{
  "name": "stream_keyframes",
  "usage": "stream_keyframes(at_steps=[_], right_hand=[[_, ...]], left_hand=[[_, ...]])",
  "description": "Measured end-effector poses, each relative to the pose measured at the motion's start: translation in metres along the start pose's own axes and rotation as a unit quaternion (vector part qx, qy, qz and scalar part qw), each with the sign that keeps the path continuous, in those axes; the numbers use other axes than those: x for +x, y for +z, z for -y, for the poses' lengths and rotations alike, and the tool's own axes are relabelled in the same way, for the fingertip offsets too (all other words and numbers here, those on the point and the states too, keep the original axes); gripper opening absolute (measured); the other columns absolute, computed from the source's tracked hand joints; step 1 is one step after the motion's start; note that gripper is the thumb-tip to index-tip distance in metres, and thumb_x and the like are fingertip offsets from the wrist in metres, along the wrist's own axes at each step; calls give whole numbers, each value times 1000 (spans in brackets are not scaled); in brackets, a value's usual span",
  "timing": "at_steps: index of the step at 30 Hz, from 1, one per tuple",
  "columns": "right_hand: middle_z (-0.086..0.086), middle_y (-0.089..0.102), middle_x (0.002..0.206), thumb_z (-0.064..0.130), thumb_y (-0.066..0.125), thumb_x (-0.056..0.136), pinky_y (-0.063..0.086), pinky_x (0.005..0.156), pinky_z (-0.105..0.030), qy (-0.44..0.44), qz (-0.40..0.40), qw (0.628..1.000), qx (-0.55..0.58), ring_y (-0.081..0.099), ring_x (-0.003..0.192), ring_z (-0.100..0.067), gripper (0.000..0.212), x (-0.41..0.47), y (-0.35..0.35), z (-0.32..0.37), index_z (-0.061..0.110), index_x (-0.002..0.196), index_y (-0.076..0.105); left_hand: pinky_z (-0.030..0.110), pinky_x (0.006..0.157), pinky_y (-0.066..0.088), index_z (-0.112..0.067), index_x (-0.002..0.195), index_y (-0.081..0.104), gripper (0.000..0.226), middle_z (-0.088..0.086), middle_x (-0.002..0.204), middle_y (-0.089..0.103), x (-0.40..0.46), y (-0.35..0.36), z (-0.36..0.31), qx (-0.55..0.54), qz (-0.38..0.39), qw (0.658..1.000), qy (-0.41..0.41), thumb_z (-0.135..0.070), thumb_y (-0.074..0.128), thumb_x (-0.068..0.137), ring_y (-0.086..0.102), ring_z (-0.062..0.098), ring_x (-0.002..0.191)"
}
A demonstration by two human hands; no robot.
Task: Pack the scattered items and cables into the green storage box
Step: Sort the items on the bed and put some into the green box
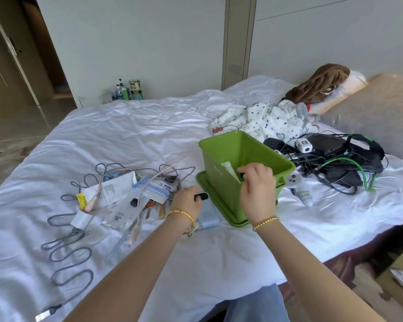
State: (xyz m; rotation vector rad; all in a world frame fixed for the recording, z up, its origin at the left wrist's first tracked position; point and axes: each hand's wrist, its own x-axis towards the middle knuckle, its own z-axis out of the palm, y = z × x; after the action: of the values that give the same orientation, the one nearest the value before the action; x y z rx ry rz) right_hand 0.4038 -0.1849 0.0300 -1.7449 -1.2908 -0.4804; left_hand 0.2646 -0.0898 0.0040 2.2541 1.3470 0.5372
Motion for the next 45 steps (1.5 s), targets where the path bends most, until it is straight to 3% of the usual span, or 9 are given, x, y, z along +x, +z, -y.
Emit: stream_keyframes(at_steps=[5, 8, 12, 18, 22, 29, 34, 41, 45], right_hand=[[-15, 63, 96, -7, 43, 76, 51, 72, -40, -82, 192, 975, 73, 57, 91, -33, 32, -34, 43, 35, 2, 96, 65], [-11, 54, 123, 1, 39, 87, 42, 93, -36, -61, 343, 937, 23, 47, 114, -28, 39, -56, 75, 42, 6, 122, 55], [-10, 41, 136, 14, 37, 95, 38, 98, -38, -45, 441, 891, -99, 40, 122, -27, 40, -76, 106, 53, 8, 135, 36], [-14, 39, 134, 32, 40, 96, 33, 100, -39, -31, 428, 876, -219, 37, 122, -30, 46, -84, 129, 55, 5, 133, 36], [-19, 40, 132, 18, 34, 95, 31, 101, -40, -37, 448, 851, -271, 35, 122, -32, 40, -85, 144, 59, -1, 130, 40], [-20, 47, 125, 14, 39, 92, 34, 97, -38, -75, 469, 817, -329, 39, 116, -33, 37, -77, 157, 60, 1, 126, 47], [-20, 48, 121, 8, 38, 91, 35, 95, -38, -93, 452, 828, -319, 42, 113, -33, 34, -79, 155, 54, -2, 123, 45], [-17, 51, 123, 2, 37, 90, 37, 96, -38, -54, 440, 858, -259, 45, 115, -32, 33, -81, 148, 56, 2, 121, 46], [-16, 63, 109, 15, 38, 95, 45, 76, -31, 114, 415, 900, -74, 60, 100, -29, 22, -72, 135, 59, 4, 110, 51]], left_hand=[[33, 95, 42, -11, 122, 56, 32, 14, 124, 58, -15, -6, 57, 58, 36, 996, -57, -15, 47, 92, 53, 30, 115], [35, 105, 37, -15, 130, 47, 37, 11, 138, 48, -22, -12, 87, 124, 75, 987, -67, -19, 44, 93, 44, 28, 127], [34, 106, 35, -17, 136, 41, 40, 13, 147, 36, -23, -15, 110, 145, 104, 979, -98, -16, 38, 96, 41, 28, 131], [34, 100, 39, -9, 126, 47, 31, 14, 139, 44, -8, -9, 123, 195, 104, 969, -106, -15, 33, 99, 43, 26, 128], [37, 93, 45, -21, 102, 45, 10, 15, 123, 54, 5, -3, 122, 163, 84, 978, -97, -20, 36, 97, 51, 28, 115], [40, 94, 48, -9, 128, 44, 41, 17, 119, 60, 34, 8, 117, 149, 102, 968, -174, -29, 48, 93, 55, 32, 112], [37, 83, 48, -11, 136, 35, 48, 16, 113, 61, 31, 9, 122, 115, 81, 975, -174, -24, 49, 91, 58, 30, 103], [33, 76, 44, -6, 94, 60, 32, 16, 98, 65, 7, -21, 129, 50, 35, 980, -191, -30, 39, 96, 60, 32, 96], [35, 71, 49, -10, 76, 56, 23, 16, 86, 67, -2, -44, 130, -108, -35, 971, -208, -21, 44, 92, 64, 32, 79]])
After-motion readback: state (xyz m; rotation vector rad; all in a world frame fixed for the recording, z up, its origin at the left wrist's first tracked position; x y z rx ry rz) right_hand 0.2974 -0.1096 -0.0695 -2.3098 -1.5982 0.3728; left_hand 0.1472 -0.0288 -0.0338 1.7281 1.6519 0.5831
